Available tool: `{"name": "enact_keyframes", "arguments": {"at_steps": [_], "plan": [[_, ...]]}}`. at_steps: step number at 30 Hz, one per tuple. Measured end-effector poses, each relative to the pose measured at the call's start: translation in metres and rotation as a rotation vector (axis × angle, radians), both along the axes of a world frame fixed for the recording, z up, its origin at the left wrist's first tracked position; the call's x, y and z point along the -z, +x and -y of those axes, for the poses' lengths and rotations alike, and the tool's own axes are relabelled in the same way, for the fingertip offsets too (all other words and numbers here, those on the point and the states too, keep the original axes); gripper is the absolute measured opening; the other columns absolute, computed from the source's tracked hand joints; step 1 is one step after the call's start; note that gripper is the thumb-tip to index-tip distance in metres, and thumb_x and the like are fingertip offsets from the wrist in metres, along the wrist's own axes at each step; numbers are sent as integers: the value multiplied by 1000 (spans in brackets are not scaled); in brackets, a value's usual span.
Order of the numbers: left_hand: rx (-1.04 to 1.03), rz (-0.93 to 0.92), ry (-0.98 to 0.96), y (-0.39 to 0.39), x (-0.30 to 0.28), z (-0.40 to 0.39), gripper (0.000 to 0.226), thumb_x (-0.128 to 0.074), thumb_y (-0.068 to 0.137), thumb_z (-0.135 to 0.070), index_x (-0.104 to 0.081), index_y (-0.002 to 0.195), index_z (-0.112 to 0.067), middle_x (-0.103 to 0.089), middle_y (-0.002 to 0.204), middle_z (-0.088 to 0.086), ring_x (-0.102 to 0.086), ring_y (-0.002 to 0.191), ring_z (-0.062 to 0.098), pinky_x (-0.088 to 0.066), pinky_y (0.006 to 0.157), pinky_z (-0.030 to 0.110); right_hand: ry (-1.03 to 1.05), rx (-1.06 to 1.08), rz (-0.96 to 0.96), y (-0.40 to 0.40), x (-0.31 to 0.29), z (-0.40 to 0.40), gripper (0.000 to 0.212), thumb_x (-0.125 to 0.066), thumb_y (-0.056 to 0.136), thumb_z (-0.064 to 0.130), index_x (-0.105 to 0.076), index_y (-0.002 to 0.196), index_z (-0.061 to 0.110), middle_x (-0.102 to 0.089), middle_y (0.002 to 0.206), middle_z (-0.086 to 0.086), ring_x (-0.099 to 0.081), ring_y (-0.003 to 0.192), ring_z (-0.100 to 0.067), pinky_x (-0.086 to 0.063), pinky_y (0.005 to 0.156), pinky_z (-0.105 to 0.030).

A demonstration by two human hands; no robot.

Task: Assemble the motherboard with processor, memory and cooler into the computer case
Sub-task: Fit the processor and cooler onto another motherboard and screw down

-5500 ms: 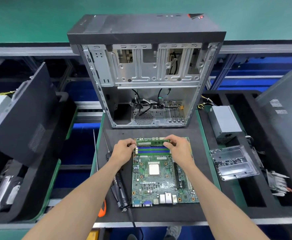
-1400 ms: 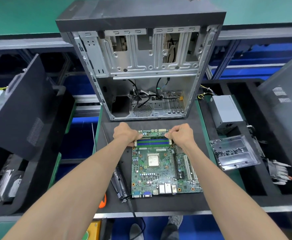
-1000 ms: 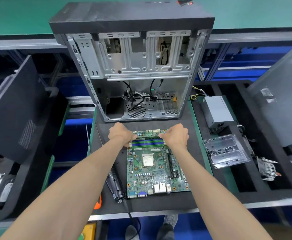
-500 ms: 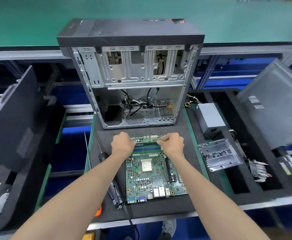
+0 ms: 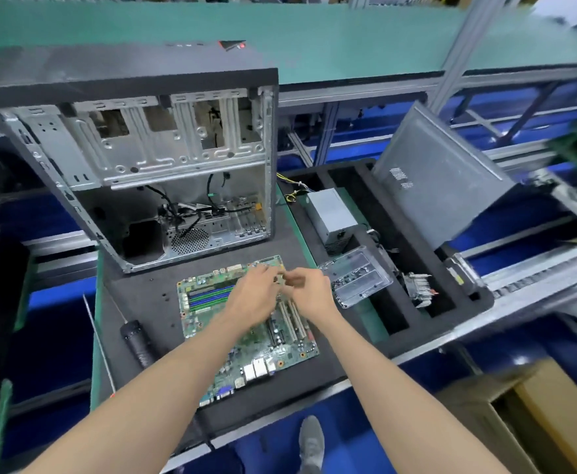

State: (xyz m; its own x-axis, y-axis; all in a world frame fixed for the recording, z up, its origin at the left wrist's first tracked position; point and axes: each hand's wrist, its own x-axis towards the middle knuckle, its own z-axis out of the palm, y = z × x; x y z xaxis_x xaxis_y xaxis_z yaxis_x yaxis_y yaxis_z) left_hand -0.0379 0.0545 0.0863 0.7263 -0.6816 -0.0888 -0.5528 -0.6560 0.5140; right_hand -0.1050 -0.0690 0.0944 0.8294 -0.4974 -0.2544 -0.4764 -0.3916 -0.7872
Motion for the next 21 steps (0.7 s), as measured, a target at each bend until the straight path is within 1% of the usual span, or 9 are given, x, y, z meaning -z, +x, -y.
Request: {"name": "enact_keyframes", "arguments": {"at_steps": [3, 4, 7, 9, 11, 13, 16, 18, 21], "plan": [[93, 10, 19, -10, 3, 27, 40, -51, 98, -18, -51, 138, -18, -54, 138, 6, -45, 130, 23, -35, 109, 35, -28, 52, -25, -21, 2, 31, 29, -78, 85, 9, -75, 114, 8, -76, 106, -6, -67, 93, -13, -50, 88, -24], [110, 6, 35, -13, 4, 36, 42, -52, 97, -18, -50, 139, -19, -53, 139, 5, -45, 130, 22, -36, 109, 36, -38, 77, -29, -29, 3, 44, 30, -77, 85, 8, -74, 115, 9, -76, 107, -6, -66, 90, -11, -49, 86, -22], [152, -6, 90, -20, 5, 65, 47, -53, 97, -23, -47, 144, -22, -50, 142, 4, -46, 128, 25, -38, 107, 39, -60, 164, -44, -50, 5, 84, 32, -75, 85, 10, -72, 117, 10, -75, 106, -6, -63, 87, -10, -50, 91, -27], [175, -14, 125, -25, 6, 86, 50, -53, 96, -24, -44, 145, -23, -47, 144, 5, -45, 128, 28, -39, 106, 40, -124, 206, -79, -62, 6, 112, 34, -73, 88, 12, -70, 122, 11, -73, 110, -5, -62, 91, -11, -46, 87, -23], [182, -15, 149, -29, 6, 107, 51, -54, 96, -25, -43, 146, -25, -45, 146, 3, -44, 130, 27, -41, 105, 44, -211, 249, -105, -72, 8, 138, 33, -70, 91, 11, -67, 124, 11, -68, 115, -6, -61, 98, -16, -45, 87, -26], [184, -19, 149, -33, 6, 127, 50, -53, 97, -27, -42, 146, -25, -44, 146, 1, -43, 131, 26, -42, 105, 45, -309, 322, -136, -82, 9, 161, 30, -67, 92, 10, -65, 121, 12, -60, 120, -9, -56, 106, -23, -44, 87, -32], [195, -43, 129, -37, 7, 155, 53, -53, 94, -23, -42, 146, -25, -45, 144, 1, -43, 129, 26, -42, 103, 41, -439, 408, -254, -94, 11, 190, 28, -63, 91, 10, -59, 119, 13, -46, 129, -11, -42, 119, -31, -42, 95, -41], [191, -64, 124, -39, 7, 171, 54, -52, 93, -21, -43, 146, -26, -44, 145, 1, -43, 129, 26, -41, 105, 41, -456, 424, -342, -100, 14, 204, 32, -61, 90, 13, -52, 121, 11, -40, 135, -14, -37, 122, -34, -41, 97, -44], [198, -52, 139, -41, 7, 190, 54, -52, 93, -23, -43, 146, -25, -43, 146, 1, -43, 129, 26, -41, 104, 42, -369, 389, -458, -102, 20, 223, 47, -59, 93, 20, -39, 134, 7, -35, 144, -19, -33, 130, -37, -41, 101, -47]]}}
